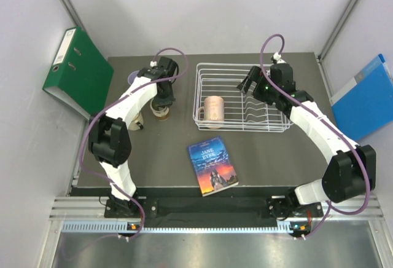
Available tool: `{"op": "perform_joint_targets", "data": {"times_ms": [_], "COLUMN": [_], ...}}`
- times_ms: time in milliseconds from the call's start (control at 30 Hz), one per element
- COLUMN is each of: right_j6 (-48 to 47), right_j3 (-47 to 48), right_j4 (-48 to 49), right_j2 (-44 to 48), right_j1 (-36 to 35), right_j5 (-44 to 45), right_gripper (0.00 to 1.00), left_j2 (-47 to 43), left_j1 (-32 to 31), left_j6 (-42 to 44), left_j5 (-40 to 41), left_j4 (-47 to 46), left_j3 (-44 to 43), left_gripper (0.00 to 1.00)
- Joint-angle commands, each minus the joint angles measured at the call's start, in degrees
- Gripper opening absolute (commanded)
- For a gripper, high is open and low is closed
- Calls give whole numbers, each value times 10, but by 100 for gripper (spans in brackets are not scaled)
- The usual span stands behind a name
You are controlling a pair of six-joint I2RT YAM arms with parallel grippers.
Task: Unload the cups from the dish rack
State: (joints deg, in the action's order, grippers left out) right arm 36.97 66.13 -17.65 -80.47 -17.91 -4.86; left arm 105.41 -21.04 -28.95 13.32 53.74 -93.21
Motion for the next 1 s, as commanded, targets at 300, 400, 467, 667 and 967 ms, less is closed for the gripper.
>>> {"op": "perform_joint_targets", "data": {"times_ms": [300,400,467,667,967], "right_j6": [-8,-8,-8,-10,-13], "right_j3": [20,22,26,26,26], "right_j4": [13,13,8,-5,-11], "right_j2": [-35,-41,-44,-39,-34], "right_j1": [-10,-13,-14,-14,-15], "right_j5": [-5,-4,-5,7,13], "right_gripper": [96,96,96,96,96], "left_j2": [-139,-143,-138,-124,-83], "left_j1": [-6,-6,-4,-4,-1], "left_j6": [-45,-44,-44,-61,-54], "left_j5": [-50,-54,-62,-99,-93], "left_j4": [1,-6,-12,-36,-70], "left_j3": [155,167,176,212,235], "left_gripper": [0,0,0,0,0]}}
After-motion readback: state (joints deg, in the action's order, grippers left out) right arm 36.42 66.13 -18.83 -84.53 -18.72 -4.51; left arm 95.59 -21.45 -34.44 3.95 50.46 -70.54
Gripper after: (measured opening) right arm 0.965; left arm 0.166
